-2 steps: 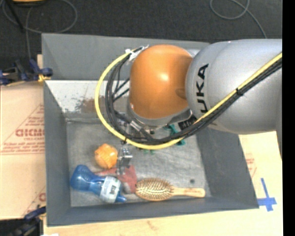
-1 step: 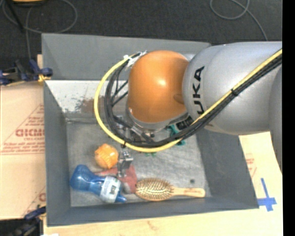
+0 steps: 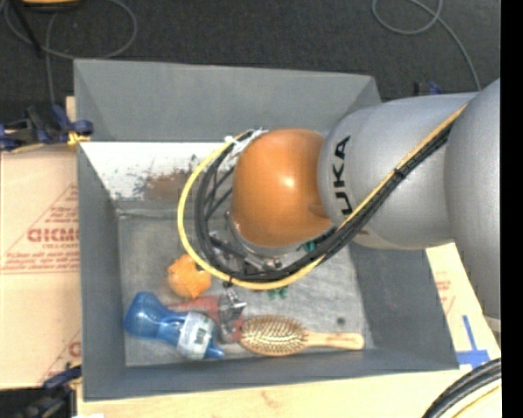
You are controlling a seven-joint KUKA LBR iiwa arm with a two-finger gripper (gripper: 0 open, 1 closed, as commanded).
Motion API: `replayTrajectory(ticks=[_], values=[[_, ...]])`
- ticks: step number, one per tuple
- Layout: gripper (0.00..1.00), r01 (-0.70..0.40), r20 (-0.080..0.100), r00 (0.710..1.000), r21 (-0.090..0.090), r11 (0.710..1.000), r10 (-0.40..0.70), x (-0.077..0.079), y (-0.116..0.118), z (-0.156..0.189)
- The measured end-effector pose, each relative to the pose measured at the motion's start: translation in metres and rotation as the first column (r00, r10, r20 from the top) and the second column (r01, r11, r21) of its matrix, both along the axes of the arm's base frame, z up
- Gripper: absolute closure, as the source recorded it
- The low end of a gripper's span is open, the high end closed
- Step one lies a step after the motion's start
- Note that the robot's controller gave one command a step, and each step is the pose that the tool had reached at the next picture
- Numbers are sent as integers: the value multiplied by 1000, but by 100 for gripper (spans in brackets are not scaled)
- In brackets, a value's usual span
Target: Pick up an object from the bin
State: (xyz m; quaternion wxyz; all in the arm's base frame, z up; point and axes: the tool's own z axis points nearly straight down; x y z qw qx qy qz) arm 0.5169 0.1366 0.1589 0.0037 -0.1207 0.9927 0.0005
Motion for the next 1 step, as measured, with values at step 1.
replayTrajectory(ticks=[1], values=[[0,106,-3,994,0,994,-106,-3,-38,-53]])
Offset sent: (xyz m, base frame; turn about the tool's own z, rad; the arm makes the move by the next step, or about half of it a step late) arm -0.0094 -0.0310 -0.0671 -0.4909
